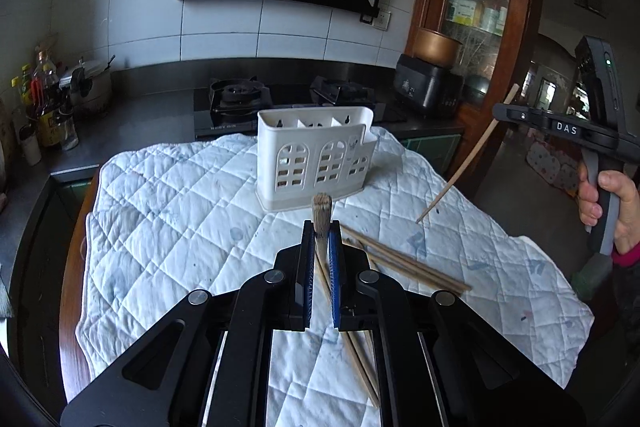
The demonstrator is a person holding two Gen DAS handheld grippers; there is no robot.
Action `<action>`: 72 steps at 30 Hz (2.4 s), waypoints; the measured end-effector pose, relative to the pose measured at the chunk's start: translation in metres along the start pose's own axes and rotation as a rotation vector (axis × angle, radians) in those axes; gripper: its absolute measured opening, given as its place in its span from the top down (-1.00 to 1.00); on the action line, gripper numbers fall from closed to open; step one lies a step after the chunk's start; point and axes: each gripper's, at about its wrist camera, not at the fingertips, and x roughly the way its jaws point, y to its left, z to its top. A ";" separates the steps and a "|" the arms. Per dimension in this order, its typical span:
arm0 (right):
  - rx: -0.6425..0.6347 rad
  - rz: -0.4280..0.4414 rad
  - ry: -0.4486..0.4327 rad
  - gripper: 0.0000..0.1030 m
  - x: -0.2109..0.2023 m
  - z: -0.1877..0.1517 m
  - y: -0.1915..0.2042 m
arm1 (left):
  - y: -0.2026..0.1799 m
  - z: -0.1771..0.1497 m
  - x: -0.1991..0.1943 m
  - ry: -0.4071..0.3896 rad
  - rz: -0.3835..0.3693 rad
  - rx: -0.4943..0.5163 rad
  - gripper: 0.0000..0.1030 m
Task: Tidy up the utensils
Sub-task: 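Lift the chopstick with the right gripper and carry it over the caddy, then lower the chopstick into the caddy and open the right gripper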
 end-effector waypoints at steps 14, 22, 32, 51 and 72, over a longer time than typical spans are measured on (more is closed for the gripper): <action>-0.016 -0.044 -0.058 0.87 0.035 0.109 0.000 | -0.011 0.134 -0.013 -0.136 0.003 0.104 0.89; 0.019 -0.043 -0.038 0.87 0.079 0.118 -0.007 | -0.022 0.178 0.019 -0.166 0.085 0.147 0.89; 0.015 -0.026 0.035 0.87 0.117 0.096 -0.009 | -0.005 0.171 0.090 -0.021 0.106 0.096 0.89; 0.035 -0.028 0.026 0.50 0.117 0.082 -0.012 | 0.014 0.156 0.109 0.012 0.080 0.028 0.81; -0.015 0.044 0.005 0.17 0.015 -0.047 0.013 | -0.018 0.066 -0.007 -0.090 0.020 -0.031 0.12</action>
